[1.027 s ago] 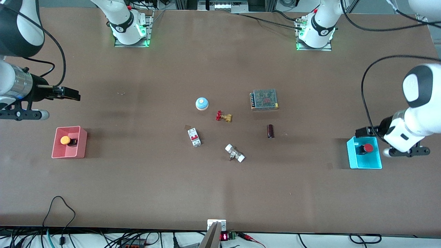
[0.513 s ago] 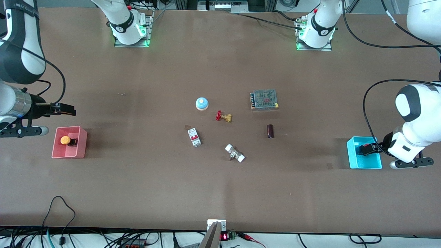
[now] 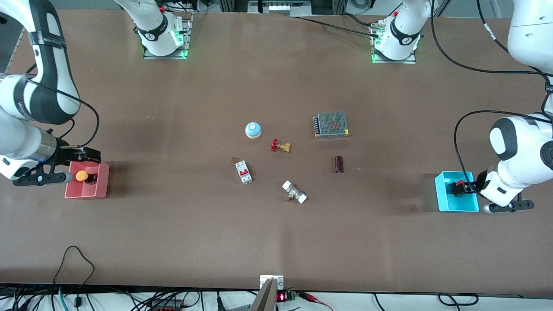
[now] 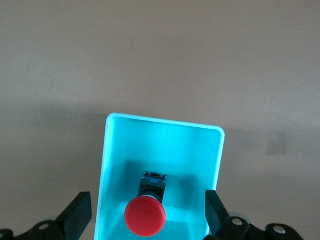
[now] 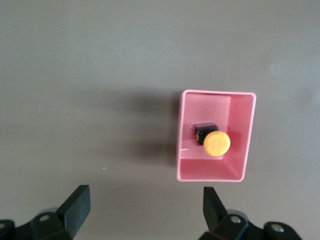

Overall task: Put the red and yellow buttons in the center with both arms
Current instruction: 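Lower both grippers and grasp the yellow and red buttons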

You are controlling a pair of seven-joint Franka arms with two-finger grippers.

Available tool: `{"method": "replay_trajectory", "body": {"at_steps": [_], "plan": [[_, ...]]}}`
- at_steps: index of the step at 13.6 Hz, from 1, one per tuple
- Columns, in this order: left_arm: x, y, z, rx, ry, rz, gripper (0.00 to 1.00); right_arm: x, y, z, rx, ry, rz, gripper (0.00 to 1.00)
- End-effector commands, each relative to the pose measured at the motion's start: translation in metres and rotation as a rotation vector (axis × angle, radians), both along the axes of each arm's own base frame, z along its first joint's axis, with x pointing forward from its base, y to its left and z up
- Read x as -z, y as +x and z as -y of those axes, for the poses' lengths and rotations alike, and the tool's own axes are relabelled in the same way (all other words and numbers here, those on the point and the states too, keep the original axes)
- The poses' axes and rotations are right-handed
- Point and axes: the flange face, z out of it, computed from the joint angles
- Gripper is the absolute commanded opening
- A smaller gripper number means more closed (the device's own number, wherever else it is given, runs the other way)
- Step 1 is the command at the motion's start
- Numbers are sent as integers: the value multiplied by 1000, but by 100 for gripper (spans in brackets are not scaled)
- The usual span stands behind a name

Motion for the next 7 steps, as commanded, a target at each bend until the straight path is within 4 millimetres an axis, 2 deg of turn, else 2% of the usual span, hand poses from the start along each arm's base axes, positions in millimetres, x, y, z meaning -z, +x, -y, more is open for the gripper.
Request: {"method": "replay_trajectory", "body": {"at_steps": [1,5,7], "plan": [[7,-8,2,25,10,-16,100,8,1,11,-96,-55,47,100],[24,-15,4,25,1,-47,96,52,3,43,-118,-57,97,100],[25,-15,4,26,1,-48,97,69,2,56,-114,-55,95,100]]}}
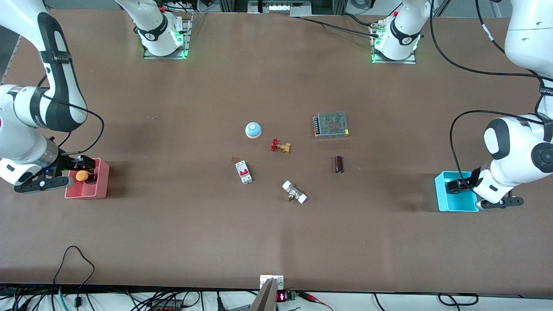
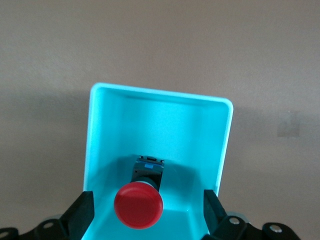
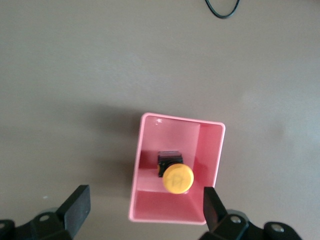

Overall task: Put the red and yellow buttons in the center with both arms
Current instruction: 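Lower both grippers and grasp the yellow and red buttons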

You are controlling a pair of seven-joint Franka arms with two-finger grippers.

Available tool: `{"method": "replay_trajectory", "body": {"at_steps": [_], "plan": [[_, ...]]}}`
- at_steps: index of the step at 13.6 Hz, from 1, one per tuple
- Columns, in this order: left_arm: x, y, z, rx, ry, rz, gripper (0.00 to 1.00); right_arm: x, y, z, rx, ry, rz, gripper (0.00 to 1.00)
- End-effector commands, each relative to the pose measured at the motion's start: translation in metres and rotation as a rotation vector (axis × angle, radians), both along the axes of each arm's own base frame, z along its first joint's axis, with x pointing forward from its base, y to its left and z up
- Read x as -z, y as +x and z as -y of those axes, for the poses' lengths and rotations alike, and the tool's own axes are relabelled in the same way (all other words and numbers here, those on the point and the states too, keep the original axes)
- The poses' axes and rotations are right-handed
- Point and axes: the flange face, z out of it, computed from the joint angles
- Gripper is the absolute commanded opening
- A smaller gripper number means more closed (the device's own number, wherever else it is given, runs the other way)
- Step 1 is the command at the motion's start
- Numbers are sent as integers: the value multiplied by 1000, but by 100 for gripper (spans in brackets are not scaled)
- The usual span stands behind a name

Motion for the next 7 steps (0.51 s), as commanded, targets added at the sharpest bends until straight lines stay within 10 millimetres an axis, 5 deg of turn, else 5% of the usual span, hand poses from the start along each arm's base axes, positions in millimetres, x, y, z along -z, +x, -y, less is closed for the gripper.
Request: {"method": "replay_trajectory", "body": {"at_steps": [1,7], "plan": [[-1,-1,0,23,12,5,96,18,-3,12,-13,-3,0,100],[8,-3,-3,20,10,-5,82,42,-6,26,31,17,-20,100]]}}
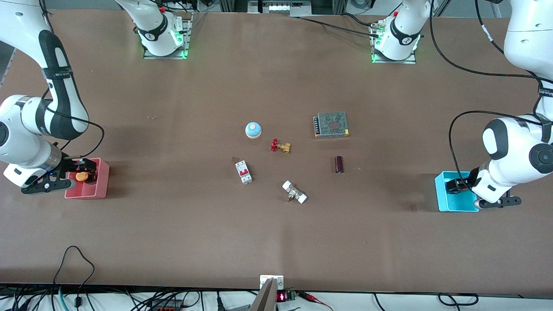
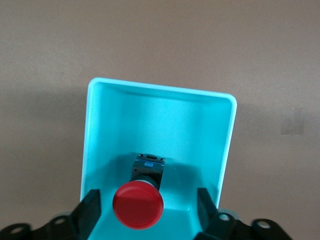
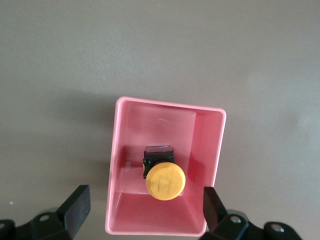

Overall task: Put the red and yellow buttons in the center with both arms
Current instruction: 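Lower both grippers and grasp the yellow and red buttons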

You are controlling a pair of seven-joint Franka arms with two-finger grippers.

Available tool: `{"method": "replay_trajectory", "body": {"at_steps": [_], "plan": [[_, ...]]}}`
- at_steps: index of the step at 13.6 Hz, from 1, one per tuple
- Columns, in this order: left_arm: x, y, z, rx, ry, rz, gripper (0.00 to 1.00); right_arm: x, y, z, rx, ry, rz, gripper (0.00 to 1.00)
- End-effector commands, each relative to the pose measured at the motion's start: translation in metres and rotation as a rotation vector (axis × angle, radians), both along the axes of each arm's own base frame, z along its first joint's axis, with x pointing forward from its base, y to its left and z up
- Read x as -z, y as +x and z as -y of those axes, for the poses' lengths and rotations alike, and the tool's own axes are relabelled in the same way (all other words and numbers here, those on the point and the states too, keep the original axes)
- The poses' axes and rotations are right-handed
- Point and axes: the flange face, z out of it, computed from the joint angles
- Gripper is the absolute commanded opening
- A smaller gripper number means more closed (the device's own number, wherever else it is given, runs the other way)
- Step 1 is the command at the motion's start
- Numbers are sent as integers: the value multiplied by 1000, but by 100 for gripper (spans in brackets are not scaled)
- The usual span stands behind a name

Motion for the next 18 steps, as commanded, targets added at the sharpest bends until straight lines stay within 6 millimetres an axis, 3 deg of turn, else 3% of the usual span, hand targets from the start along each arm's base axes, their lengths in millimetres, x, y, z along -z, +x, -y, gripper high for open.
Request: {"method": "replay_trajectory", "body": {"at_steps": [1,3,8,10,13,15,17,18], "plan": [[7,-2,-4,19,11,-3,81,5,-2,10,17,12,23,100],[8,-2,-8,15,13,12,80,14,-3,20,32,15,18,100],[15,-10,-10,9,7,-7,40,29,-4,21,58,45,9,99],[12,-13,-10,15,9,-8,27,29,-4,22,55,44,8,89],[-28,-9,-10,91,26,36,19,29,-3,22,51,42,11,81],[-72,-8,-4,117,39,72,19,30,-3,22,48,41,10,78],[-125,-13,25,158,40,76,20,33,-3,23,49,41,12,78],[-136,-18,51,173,23,52,20,34,-2,23,46,39,22,78]]}}
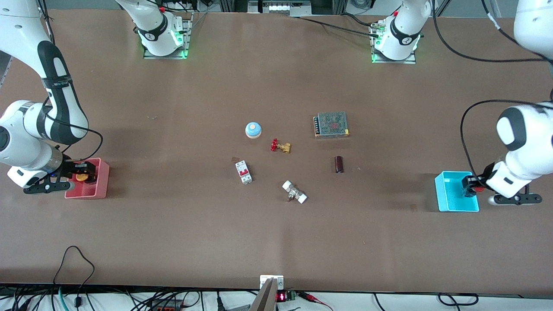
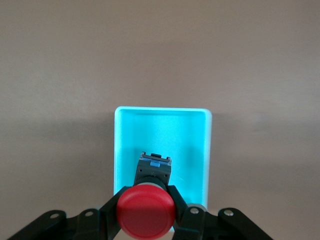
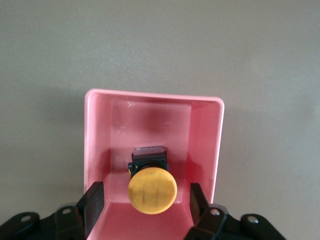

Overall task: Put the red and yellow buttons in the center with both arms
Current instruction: 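Lift the red button with the left gripper toward the table center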

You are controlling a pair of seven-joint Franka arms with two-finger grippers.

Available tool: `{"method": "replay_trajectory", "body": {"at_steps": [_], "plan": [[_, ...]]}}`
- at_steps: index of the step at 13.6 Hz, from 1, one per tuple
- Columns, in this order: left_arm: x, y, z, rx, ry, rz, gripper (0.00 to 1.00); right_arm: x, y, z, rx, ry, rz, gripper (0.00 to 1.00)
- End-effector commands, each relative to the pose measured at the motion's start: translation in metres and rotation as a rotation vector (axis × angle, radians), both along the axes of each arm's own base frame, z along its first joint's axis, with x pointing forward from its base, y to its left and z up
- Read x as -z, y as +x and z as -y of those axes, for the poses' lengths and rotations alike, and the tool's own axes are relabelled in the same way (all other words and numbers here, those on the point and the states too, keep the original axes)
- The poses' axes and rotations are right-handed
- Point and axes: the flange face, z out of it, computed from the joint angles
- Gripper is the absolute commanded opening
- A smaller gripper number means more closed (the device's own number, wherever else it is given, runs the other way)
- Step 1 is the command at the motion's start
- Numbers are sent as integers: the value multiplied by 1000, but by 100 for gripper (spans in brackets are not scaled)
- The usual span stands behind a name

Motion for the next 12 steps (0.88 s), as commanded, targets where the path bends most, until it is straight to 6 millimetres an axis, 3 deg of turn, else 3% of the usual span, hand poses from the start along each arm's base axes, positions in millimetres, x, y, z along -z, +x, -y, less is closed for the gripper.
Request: {"method": "replay_trajectory", "body": {"at_steps": [1,5,7,10,12], "plan": [[-39,-26,64,66,-1,-60,20,3,1,2,-10,8,23,78],[-16,-54,159,-1,-20,-115,20,3,2,5,-8,5,34,78],[15,-57,192,-46,-46,-170,20,5,3,4,-9,6,36,78],[64,-60,211,-85,-107,-238,20,9,2,6,-14,7,34,66],[80,-57,211,-90,-121,-221,20,10,2,7,-18,7,32,62]]}}
